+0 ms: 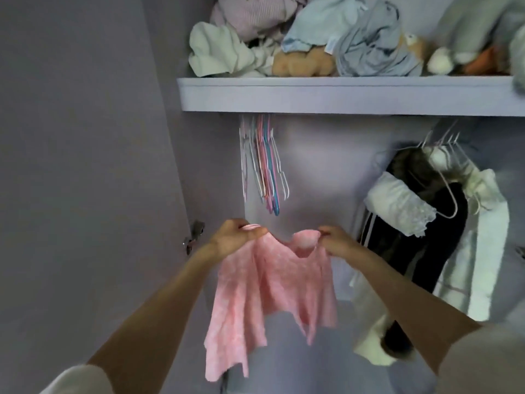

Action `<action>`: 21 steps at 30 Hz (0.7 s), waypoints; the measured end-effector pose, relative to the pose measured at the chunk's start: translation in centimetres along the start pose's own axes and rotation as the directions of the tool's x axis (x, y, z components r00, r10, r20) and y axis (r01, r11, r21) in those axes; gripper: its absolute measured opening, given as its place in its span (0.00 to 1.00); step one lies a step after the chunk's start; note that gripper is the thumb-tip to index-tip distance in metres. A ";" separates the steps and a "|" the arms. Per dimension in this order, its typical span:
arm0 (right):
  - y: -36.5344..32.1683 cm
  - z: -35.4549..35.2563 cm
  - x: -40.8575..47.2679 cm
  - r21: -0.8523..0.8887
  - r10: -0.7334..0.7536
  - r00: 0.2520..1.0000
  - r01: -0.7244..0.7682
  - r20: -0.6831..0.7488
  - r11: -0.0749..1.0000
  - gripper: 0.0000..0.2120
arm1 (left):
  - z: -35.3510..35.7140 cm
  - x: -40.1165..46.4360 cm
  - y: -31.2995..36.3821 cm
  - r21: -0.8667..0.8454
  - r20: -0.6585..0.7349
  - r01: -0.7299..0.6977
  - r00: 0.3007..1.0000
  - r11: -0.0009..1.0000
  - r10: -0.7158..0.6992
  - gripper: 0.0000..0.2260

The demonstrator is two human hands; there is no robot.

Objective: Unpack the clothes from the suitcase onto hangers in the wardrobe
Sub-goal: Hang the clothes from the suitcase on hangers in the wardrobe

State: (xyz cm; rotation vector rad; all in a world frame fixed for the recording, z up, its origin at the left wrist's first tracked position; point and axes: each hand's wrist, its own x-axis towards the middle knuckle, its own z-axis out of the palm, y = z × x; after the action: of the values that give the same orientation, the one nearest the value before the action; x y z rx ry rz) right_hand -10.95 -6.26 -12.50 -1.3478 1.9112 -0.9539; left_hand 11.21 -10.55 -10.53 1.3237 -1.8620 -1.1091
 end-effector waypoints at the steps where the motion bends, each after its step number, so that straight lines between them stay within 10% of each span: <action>1: -0.3 0.4 1.3 0.050 0.018 1.000 -0.018 -0.007 0.999 0.12 | -0.2 0.9 -0.1 -0.034 0.010 0.014 1.000 0.999 -0.013 0.17; 21: -5.6 3.5 16.0 0.435 0.116 0.976 -0.025 -0.182 0.900 0.09 | -0.5 6.4 -2.9 -0.003 -0.146 0.178 0.973 0.984 -0.177 0.07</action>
State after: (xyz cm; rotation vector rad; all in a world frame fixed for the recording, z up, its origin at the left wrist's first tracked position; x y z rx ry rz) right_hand -9.99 -23.49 -10.97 -0.9427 1.7370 -1.4250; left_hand 10.85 -17.16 -12.85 1.5590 -1.6720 -1.0613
